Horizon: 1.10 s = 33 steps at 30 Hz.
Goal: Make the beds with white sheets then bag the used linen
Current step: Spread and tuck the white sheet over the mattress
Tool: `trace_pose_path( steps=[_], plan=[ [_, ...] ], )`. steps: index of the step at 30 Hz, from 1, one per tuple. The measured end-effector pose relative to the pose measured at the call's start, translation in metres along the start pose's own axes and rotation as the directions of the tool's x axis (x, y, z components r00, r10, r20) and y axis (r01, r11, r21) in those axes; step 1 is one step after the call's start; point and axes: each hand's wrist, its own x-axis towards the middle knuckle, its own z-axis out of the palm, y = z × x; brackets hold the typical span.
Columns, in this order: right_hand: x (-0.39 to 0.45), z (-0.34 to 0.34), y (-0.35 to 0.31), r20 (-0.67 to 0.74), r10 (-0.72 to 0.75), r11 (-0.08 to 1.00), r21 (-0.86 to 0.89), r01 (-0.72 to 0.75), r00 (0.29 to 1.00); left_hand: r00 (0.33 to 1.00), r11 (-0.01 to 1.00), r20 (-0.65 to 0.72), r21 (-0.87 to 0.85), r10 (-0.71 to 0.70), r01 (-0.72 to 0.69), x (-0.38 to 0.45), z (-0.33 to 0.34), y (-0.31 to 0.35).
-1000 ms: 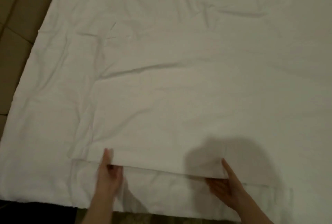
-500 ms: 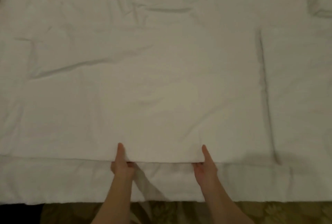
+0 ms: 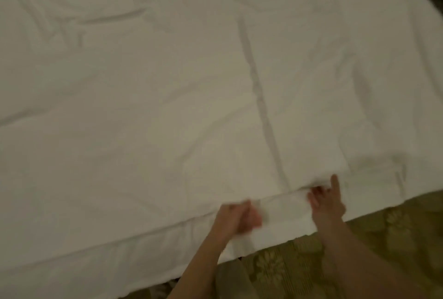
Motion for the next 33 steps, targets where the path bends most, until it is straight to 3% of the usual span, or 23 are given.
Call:
trace_pose_path(
  steps=[3, 6, 9, 12, 14, 17, 19, 22, 24, 27, 31, 33],
  plan=[
    [0.018, 0.012, -0.046, -0.139, -0.079, 0.996, 0.019, 0.083, 0.987, 0.935, 0.932, -0.095, 0.162, 0.343, -0.325, 0.044, 0.029, 0.054],
    [0.049, 0.019, -0.079, -0.195, -0.126, 0.988, -0.111, 0.106, 0.973, 0.846, 0.764, -0.007, 0.434, 0.534, -0.478, 0.064, 0.072, 0.110],
    [0.066, 0.015, -0.101, -0.170, -0.137, 0.989, -0.079, 0.125, 0.976, 0.815, 0.576, 0.135, 0.643, 0.563, -0.504, 0.081, 0.103, 0.136],
    [0.093, 0.003, -0.116, -0.048, -0.226, 0.974, -0.032, 0.225, 0.973, 0.895, 0.495, 0.209, 0.772, 0.395, -0.399, 0.097, 0.124, 0.139],
    [0.109, -0.002, -0.125, 0.101, -0.262, 0.965, 0.002, 0.263, 0.960, 0.927, 0.533, 0.185, 0.774, 0.327, -0.342, 0.104, 0.127, 0.140],
    [0.068, 0.019, -0.135, 0.043, -0.355, 0.934, 0.057, 0.352, 0.934, 0.925, 0.679, 0.210, 0.631, 0.316, -0.375, 0.100, 0.124, 0.158],
    [0.049, 0.036, -0.139, 0.005, -0.436, 0.894, 0.119, 0.433, 0.900, 0.966, 0.808, 0.201, 0.534, 0.164, -0.248, 0.091, 0.116, 0.175],
    [0.009, 0.069, -0.125, 0.171, -0.552, 0.819, -0.069, 0.569, 0.816, 0.968, 0.928, 0.231, 0.330, 0.099, -0.174, 0.074, 0.103, 0.196],
    [-0.017, 0.085, -0.102, 0.373, -0.553, 0.722, -0.231, 0.652, 0.745, 0.959, 0.956, 0.239, 0.213, 0.150, -0.203, 0.065, 0.095, 0.210],
    [-0.048, 0.097, -0.060, 0.647, -0.461, 0.488, -0.386, 0.783, 0.607, 0.945, 0.966, 0.234, 0.059, 0.230, -0.250, 0.051, 0.081, 0.232],
    [-0.085, 0.108, -0.016, 0.863, -0.359, 0.226, -0.287, 0.931, 0.354, 0.929, 0.956, 0.249, 0.032, 0.274, -0.291, 0.021, 0.047, 0.253],
    [-0.099, 0.113, 0.007, 0.932, -0.260, 0.155, -0.217, 0.964, 0.252, 0.948, 0.938, 0.120, 0.149, 0.296, -0.312, 0.018, 0.017, 0.249]
  ],
)
